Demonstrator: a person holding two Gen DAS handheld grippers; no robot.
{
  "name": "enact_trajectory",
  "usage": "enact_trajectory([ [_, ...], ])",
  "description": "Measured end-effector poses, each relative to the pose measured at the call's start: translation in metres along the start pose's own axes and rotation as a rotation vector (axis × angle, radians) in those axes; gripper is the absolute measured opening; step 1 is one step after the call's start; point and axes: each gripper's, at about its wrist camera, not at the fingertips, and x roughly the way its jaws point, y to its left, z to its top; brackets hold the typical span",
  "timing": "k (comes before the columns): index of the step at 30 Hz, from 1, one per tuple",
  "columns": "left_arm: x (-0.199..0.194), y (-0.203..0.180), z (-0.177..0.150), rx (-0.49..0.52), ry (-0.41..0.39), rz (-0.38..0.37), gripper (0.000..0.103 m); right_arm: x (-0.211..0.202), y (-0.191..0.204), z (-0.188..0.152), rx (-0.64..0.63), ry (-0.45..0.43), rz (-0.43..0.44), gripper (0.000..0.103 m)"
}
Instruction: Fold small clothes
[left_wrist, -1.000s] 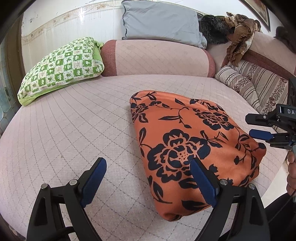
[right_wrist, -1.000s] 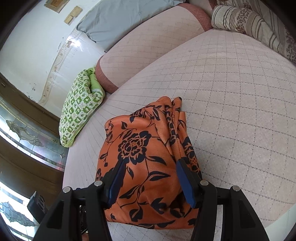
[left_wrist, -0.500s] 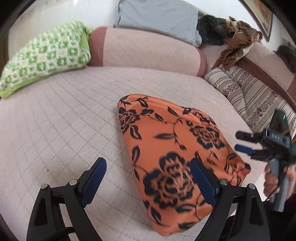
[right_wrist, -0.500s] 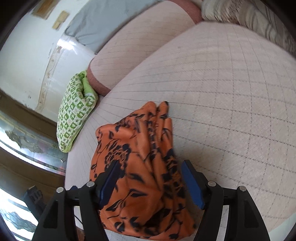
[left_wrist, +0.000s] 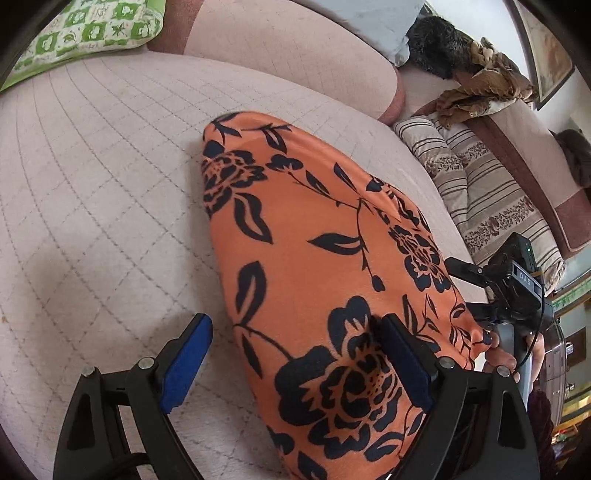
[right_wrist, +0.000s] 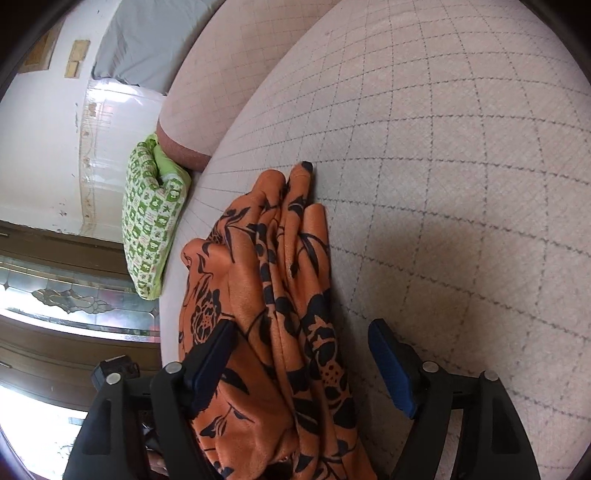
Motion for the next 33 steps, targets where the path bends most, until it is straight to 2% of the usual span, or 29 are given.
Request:
enact_trajectory([
  [4, 0.004, -0.014, -0.002, 0.031, -0.013, 0.035, 0.092, 0.01, 0.002, -0.001, -0.007, 0.024, 0.047, 0.08],
  [7, 0.004, -0.028, -0.001, 0.097, -0.036, 0.093, 0.092, 0.019, 0.01, -0.007, -0.056, 0.068, 0.075, 0.08],
  [11, 0.007, -0.036, -0.001, 0.124, -0.039, 0.142, 0.092, 0.031, 0.023, -0.016, -0.131, 0.084, 0.058, 0.08],
  [18, 0.011, -0.038, 0.001, 0.119, -0.037, 0.163, 0.093, 0.038, 0.026, -0.02, -0.135, 0.076, 0.062, 0.071],
  [26, 0.024, -0.042, 0.005, 0.111, -0.039, 0.175, 0.098, 0.042, 0.028, -0.021, -0.146, 0.073, 0.058, 0.07],
  [33, 0.029, -0.038, 0.004, 0.119, -0.019, 0.146, 0.098, 0.045, 0.03, -0.024, -0.161, 0.067, 0.055, 0.071],
])
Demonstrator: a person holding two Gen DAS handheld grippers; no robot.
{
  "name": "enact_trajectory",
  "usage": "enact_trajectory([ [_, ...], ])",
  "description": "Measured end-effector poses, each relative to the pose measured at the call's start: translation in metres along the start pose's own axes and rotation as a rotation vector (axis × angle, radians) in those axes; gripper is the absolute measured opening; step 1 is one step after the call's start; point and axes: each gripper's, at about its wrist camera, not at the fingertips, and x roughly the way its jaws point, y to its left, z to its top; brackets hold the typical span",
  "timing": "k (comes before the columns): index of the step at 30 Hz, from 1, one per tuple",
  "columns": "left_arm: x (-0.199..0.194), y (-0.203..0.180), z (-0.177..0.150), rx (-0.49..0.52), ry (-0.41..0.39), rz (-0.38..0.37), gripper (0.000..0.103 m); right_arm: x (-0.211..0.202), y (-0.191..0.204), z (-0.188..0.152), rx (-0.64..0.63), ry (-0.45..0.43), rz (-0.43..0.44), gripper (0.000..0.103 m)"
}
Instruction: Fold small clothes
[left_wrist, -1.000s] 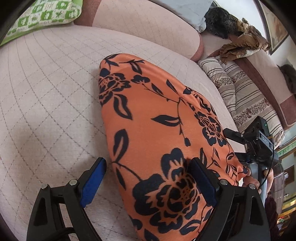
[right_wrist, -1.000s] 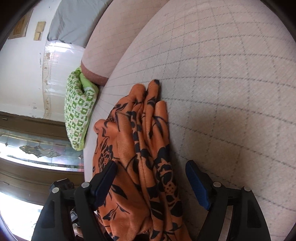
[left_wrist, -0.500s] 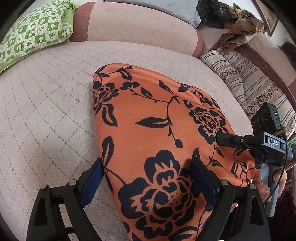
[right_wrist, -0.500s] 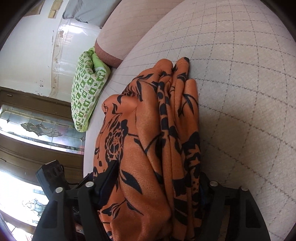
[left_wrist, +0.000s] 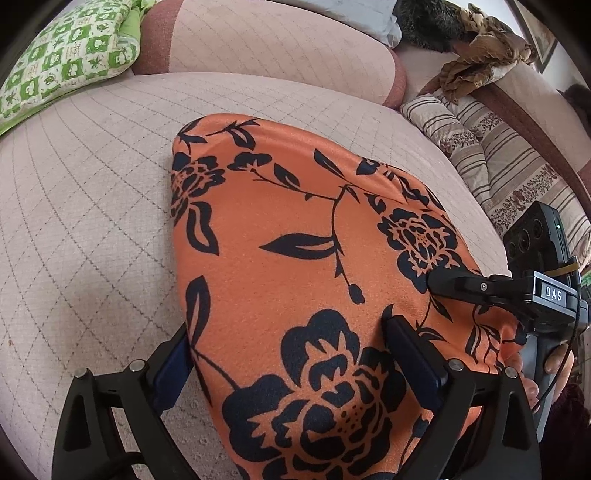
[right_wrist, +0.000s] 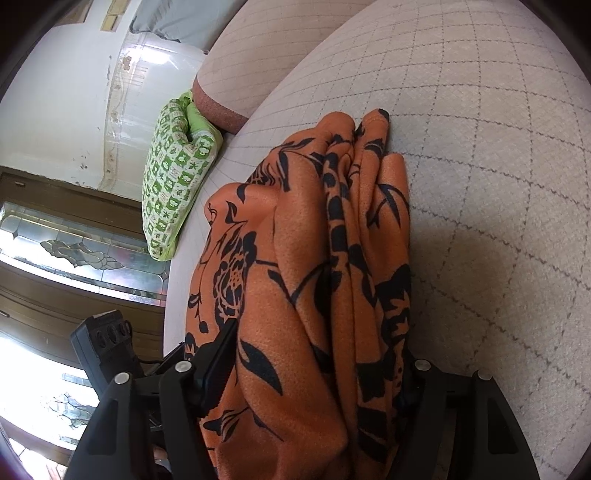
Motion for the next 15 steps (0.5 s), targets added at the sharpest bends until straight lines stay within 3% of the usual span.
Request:
enact_trajectory([
  [6, -0.005, -0.008, -0.003, 0.076, -0.045, -0.001, 0.084, 0.006, 0.01, -0.003, -0.016, -0.01, -0.007, 0.068],
  [9, -0.009, -0.013, -0.001, 0.108, -0.071, -0.003, 0.072, 0.01, 0.018, -0.004, -0.026, -0.003, 0.022, 0.065],
  [11, -0.012, -0.011, 0.001, 0.11, -0.078, -0.002, 0.057, 0.011, 0.029, -0.004, -0.053, -0.006, 0.023, 0.065],
  [15, -0.02, 0.005, 0.004, 0.058, -0.082, -0.03, 0.053, 0.01, 0.048, -0.004, -0.101, -0.027, 0.037, 0.065],
])
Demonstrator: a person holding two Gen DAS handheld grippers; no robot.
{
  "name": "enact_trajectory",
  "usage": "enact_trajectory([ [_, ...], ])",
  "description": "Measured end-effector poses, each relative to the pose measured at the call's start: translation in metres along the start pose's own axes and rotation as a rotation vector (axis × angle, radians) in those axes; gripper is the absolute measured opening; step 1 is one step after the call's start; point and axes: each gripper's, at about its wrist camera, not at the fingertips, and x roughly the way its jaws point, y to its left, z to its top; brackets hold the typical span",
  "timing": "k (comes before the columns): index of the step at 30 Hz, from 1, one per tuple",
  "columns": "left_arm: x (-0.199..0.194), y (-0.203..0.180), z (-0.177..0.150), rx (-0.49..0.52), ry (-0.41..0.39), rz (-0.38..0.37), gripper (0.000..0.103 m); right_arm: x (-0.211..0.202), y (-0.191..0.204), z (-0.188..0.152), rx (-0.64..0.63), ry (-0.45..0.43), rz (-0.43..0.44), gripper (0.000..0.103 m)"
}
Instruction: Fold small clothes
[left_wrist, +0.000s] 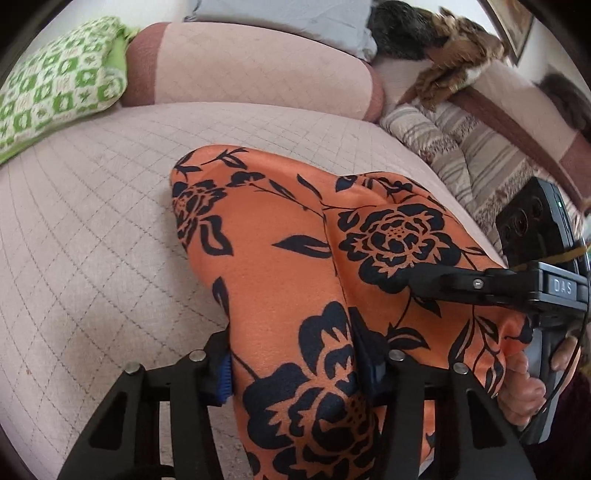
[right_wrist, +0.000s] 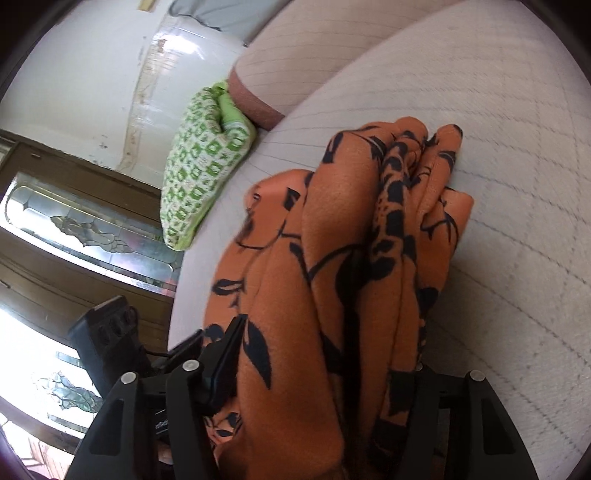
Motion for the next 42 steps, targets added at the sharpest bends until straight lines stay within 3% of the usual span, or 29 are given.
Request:
enact_trajectory([
  [17, -0.067, 0.064, -0.009, -0.082, -0.127, 0.156, 0.052, 0.051, 0.069, 0.006, -0.083, 0.006, 0.058, 0.064],
  [24, -0.089, 0.095, -0.012, -0.136, -0.142, 0.212, 0.052, 0.084, 0.098, 0.005, -0.111, 0.019, 0.081, 0.064],
  [34, -0.093, 0.117, -0.013, -0.206, -0.16, 0.271, 0.052, 0.118, 0.118, 0.011, -0.133, 0.015, 0.088, 0.064],
  [42, -0.087, 0.121, -0.009, -0.215, -0.147, 0.279, 0.052, 0.123, 0.12, 0.011, -0.151, 0.022, 0.062, 0.064],
])
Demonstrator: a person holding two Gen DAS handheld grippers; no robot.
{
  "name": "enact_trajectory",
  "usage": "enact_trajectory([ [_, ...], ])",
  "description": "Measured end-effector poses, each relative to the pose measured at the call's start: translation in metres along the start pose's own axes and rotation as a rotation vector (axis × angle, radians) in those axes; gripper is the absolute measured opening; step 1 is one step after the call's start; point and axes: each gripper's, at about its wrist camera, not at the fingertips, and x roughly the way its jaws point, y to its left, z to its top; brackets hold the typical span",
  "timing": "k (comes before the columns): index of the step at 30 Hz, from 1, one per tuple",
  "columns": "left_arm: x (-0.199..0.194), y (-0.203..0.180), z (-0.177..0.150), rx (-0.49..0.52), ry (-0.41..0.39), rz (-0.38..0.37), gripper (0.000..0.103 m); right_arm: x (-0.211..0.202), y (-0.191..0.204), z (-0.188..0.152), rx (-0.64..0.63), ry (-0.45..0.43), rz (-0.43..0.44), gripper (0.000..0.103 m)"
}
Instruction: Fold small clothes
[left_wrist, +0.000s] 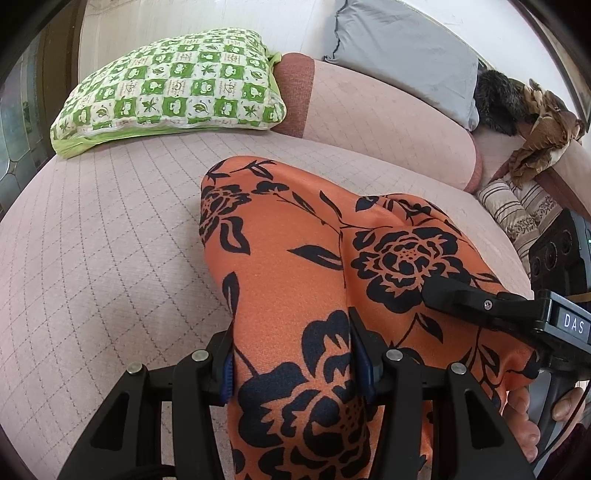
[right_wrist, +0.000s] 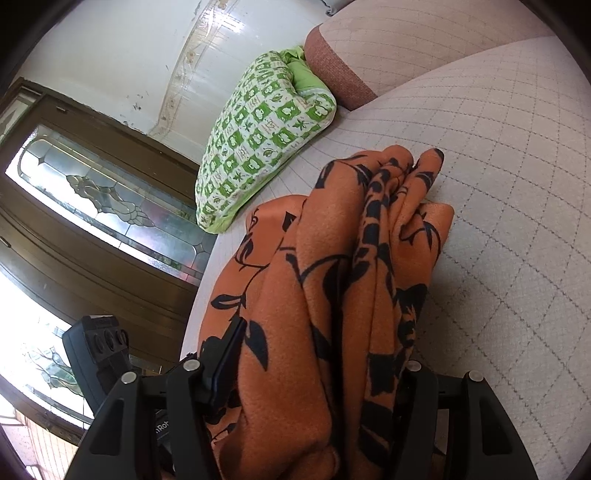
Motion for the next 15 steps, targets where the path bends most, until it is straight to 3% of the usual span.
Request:
enact_trajectory([
  [10, 0.015, -0.006, 0.002, 0.008, 0.071, 0.039, 0.053, 0.01, -0.025, -0.003, 0.084, 0.046, -0.087, 0.064],
  [15, 0.018, 0.002, 0.003, -0.026, 0.102, 0.045, 0.062, 0.018, -0.036, -0.004, 0.114, 0.077, -0.136, 0.064],
])
